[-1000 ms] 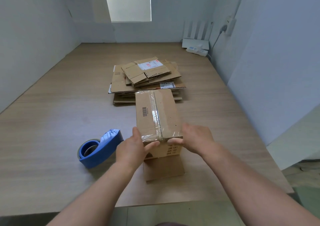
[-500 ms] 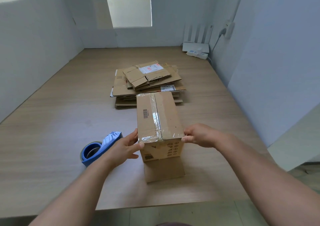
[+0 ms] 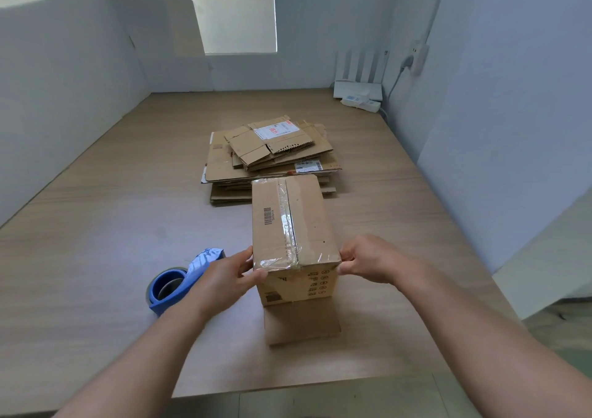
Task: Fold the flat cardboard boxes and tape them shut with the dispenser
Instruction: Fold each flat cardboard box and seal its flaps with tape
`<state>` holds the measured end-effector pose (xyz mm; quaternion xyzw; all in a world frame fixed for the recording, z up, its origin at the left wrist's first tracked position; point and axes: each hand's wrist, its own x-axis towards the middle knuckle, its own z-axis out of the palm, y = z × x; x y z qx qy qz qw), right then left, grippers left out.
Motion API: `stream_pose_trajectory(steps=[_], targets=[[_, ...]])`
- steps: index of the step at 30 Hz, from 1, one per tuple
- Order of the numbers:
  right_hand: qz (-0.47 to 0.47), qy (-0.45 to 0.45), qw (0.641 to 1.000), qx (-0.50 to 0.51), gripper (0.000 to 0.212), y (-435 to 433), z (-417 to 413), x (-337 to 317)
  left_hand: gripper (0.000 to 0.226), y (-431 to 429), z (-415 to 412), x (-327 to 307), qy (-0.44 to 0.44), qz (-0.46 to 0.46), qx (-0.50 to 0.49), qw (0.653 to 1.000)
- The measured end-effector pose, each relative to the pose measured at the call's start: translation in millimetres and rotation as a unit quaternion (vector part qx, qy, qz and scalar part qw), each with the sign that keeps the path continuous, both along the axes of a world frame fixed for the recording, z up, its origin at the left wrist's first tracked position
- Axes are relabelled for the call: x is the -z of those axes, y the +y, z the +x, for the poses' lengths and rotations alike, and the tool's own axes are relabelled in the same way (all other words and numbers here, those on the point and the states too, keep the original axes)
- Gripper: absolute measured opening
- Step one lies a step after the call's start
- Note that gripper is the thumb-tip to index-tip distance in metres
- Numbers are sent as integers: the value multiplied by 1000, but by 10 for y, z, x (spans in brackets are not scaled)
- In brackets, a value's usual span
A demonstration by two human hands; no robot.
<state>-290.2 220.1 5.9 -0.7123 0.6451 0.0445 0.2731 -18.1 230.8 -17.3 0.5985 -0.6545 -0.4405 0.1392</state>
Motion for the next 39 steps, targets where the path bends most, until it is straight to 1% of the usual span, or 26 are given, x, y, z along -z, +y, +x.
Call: stream_pose_trajectory(steps=[1, 2, 3, 4, 5, 6, 8, 10, 12, 15, 18, 20, 22, 23, 26, 27, 29, 31, 32, 34, 35, 37, 38, 39], targets=[[6, -15, 1000, 16, 45, 29, 65, 8, 60, 21, -69, -33, -33, -24, -8, 999], [14, -48, 997, 53, 64, 73, 168, 33, 60, 41, -160, -56, -69, -43, -28, 996], [18, -81, 990, 112, 85, 127, 303, 57, 62, 57, -263, -56, -108, -56, -60, 991], [9, -89, 980, 175, 101, 177, 452, 101, 64, 71, -360, -34, -152, -63, -91, 982], [-16, -75, 972, 221, 107, 225, 589, 157, 64, 87, -449, 13, -188, -69, -115, 973], [-47, -55, 966, 247, 104, 265, 689, 210, 62, 104, -513, 78, -205, -77, -133, 967], [-81, -44, 961, 260, 84, 287, 725, 298, 53, 129, -564, 195, -179, -94, -160, 966], [-78, -52, 965, 247, 69, 273, 635, 324, 46, 130, -531, 255, -117, -96, -172, 973], [-69, -93, 961, 250, 58, 215, 498, 362, 43, 109, -468, 264, -40, -87, -188, 977], [-37, -219, 931, 289, 68, 51, 342, 351, 43, 21, -347, 198, 63, -42, -242, 967], [-8, -319, 889, 328, 69, -128, 304, 328, 49, -65, -295, 42, 88, -11, -253, 963], [-15, -356, 870, 341, 74, -189, 348, 283, 58, -102, -324, -32, 95, 23, -233, 968], [-32, -353, 870, 341, 60, -191, 385, 228, 66, -113, -369, -102, 111, 46, -197, 973], [-29, -344, 873, 343, 58, -178, 392, 207, 67, -124, -381, -137, 122, 46, -183, 974], [14, -278, 900, 336, 71, -132, 348, 189, 60, -170, -373, -244, 149, 66, -190, 968], [29, -277, 901, 333, 73, -128, 334, 194, 61, -185, -369, -272, 136, 79, -189, 969], [49, -298, 893, 334, 69, -132, 309, 209, 68, -207, -372, -328, 92, 109, -168, 975], [37, -306, 897, 317, 64, -140, 298, 173, 73, -228, -372, -363, 69, 116, -146, 980], [22, -306, 902, 305, 61, -147, 291, 132, 71, -237, -374, -391, 78, 106, -145, 981], [-11, -307, 909, 282, 52, -154, 276, 14, 61, -265, -374, -495, 129, 66, -148, 978], [-30, -314, 910, 270, 47, -153, 268, -60, 60, -296, -379, -577, 161, 52, -151, 974], [-67, -345, 904, 244, 37, -156, 224, -201, 67, -357, -386, -739, 222, 38, -171, 959], [-83, -366, 898, 229, 36, -156, 198, -273, 70, -392, -389, -813, 245, 29, -188, 951], [-94, -386, 893, 211, 39, -152, 165, -346, 70, -423, -391, -883, 266, 16, -203, 942]])
